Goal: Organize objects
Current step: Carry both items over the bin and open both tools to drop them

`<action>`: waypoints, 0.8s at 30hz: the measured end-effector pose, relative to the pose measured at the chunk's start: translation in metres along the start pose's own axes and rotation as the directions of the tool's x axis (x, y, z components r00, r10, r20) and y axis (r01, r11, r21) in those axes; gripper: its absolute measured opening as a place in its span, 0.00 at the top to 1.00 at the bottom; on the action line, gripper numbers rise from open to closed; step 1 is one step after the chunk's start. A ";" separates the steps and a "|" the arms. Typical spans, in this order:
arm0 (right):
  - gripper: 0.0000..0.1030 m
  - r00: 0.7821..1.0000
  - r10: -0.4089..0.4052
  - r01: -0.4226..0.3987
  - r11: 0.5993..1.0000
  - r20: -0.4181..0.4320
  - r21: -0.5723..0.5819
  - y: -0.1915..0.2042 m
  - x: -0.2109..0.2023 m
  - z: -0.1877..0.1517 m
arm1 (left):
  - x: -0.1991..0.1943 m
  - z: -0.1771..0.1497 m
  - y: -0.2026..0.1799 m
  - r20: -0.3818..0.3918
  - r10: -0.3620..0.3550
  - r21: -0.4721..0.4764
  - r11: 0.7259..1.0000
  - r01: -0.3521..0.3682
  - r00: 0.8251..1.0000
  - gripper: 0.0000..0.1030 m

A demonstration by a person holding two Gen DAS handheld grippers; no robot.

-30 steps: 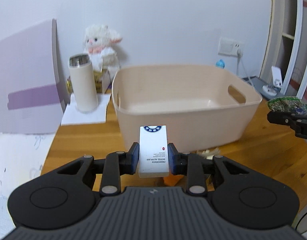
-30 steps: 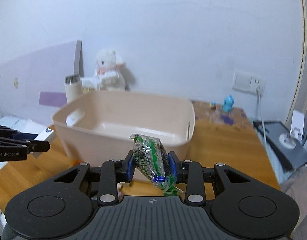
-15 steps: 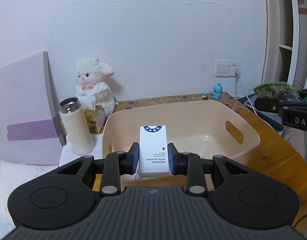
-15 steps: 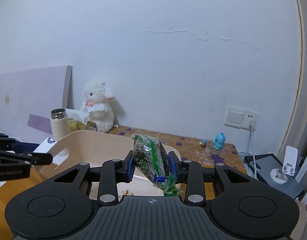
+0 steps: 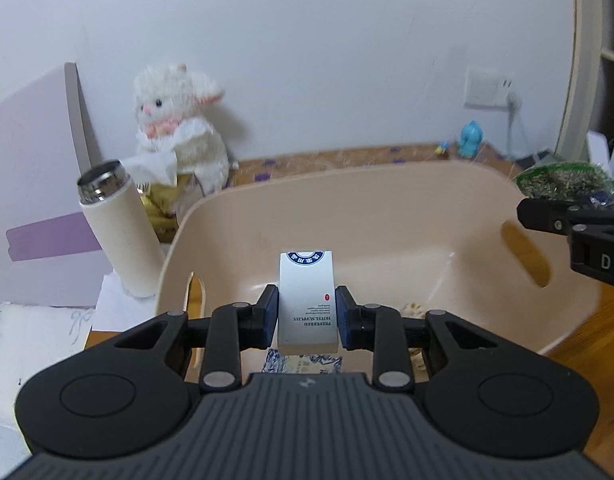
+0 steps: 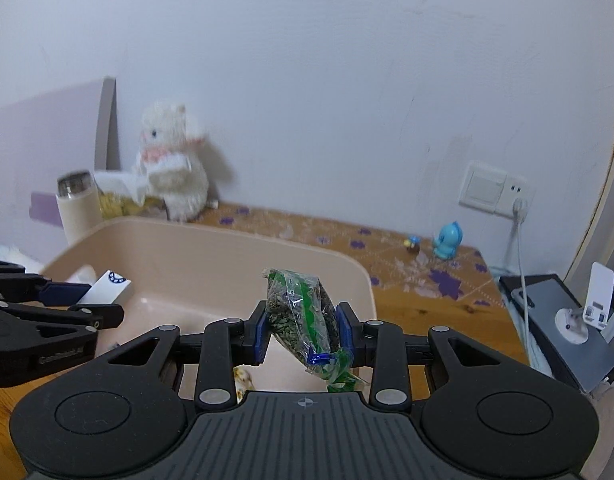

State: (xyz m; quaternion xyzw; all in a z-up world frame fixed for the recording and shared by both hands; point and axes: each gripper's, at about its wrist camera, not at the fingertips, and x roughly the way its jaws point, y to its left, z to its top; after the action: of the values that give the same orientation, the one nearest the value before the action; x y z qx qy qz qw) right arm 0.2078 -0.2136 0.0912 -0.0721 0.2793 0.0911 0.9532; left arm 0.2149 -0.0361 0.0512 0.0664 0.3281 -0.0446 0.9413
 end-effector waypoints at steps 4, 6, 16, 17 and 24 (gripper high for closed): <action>0.68 0.998 0.000 0.000 1.000 -0.057 -0.007 0.003 0.018 -0.007 | 0.020 -0.005 -0.006 -0.039 0.043 0.029 0.999 -0.042 0.998 0.69; 0.68 0.997 -0.004 0.003 1.000 -0.080 -0.017 0.005 0.026 -0.011 | 0.026 -0.007 -0.003 -0.061 0.035 0.021 0.999 -0.034 0.998 0.69; 0.33 0.993 -0.001 0.003 1.000 -0.121 0.016 0.003 0.028 -0.018 | 0.006 -0.013 0.000 0.001 0.030 0.017 0.999 -0.030 1.000 0.22; 0.23 0.994 -0.004 0.006 1.000 -0.109 0.020 0.002 0.024 -0.016 | 0.000 -0.011 0.001 0.018 0.027 0.016 1.000 -0.027 0.999 0.21; 0.00 0.999 0.008 -0.007 1.000 -0.033 0.025 -0.003 -0.019 -0.006 | -0.036 -0.006 0.013 0.071 0.028 -0.022 0.999 -0.026 0.997 0.10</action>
State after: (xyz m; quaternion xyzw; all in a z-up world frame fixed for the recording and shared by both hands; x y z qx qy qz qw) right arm 0.1892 -0.2206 0.0966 -0.0604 0.2962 0.0902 0.9489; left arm 0.1850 -0.0210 0.0706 0.0591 0.2936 -0.0308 0.9536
